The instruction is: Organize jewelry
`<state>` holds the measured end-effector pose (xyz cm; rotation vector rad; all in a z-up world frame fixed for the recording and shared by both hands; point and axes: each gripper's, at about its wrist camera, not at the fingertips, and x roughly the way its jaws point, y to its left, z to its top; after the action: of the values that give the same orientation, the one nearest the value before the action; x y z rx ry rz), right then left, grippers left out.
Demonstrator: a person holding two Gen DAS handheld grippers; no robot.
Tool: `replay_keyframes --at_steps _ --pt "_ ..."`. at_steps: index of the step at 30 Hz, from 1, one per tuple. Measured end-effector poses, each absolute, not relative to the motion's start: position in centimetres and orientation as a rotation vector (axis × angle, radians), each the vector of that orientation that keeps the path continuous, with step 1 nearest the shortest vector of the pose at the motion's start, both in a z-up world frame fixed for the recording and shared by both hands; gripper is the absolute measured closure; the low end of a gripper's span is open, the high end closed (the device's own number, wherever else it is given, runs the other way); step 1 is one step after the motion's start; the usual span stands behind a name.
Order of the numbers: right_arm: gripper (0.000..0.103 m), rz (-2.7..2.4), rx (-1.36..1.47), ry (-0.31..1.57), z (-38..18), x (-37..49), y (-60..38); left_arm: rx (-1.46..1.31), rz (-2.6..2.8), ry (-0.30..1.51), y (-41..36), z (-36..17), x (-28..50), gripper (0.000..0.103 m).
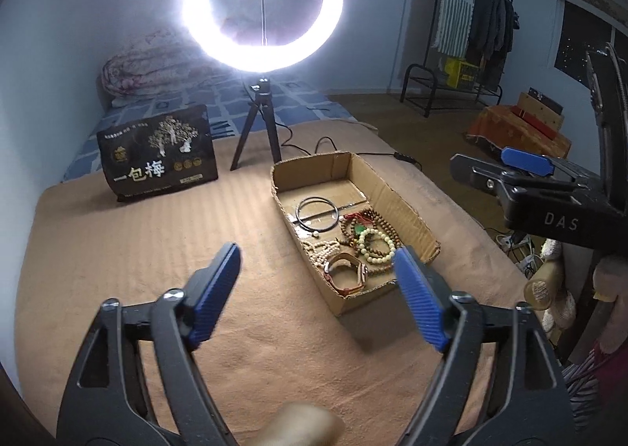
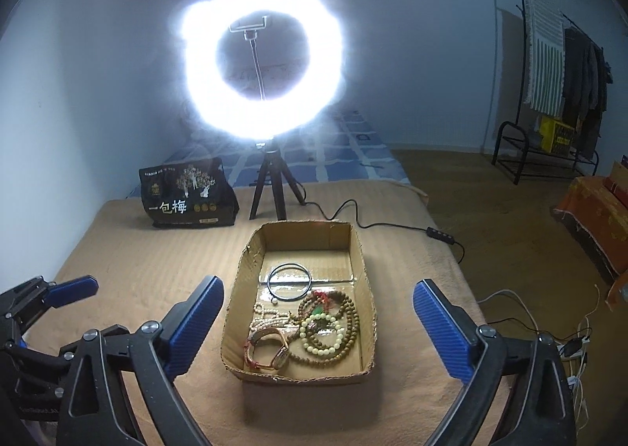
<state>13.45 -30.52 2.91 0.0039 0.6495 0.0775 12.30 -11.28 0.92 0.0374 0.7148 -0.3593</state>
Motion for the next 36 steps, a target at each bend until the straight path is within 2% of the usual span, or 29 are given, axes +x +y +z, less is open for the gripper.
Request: replay_keyframes --at_steps 11,13,14,36 --pt "0.0 0.05 -0.009 0.611 3.2 12.2 -30.5 0.084 -0.306 0.676 -11.0 1.6 11.0 0.013" --pt "0.0 0.048 -0.006 0.608 3.3 12.2 -30.5 0.1 -0.291 0.671 -11.1 1.6 10.9 0.007" --pt "0.0 0.048 -0.006 0.609 3.3 12.2 -30.5 0.107 -0.283 0.664 -11.1 1.6 10.8 0.0" --pt "0.0 0.05 -0.02 0.624 2.6 12.2 -30.4 0.097 -0.242 0.671 -10.4 1.5 11.2 0.0"
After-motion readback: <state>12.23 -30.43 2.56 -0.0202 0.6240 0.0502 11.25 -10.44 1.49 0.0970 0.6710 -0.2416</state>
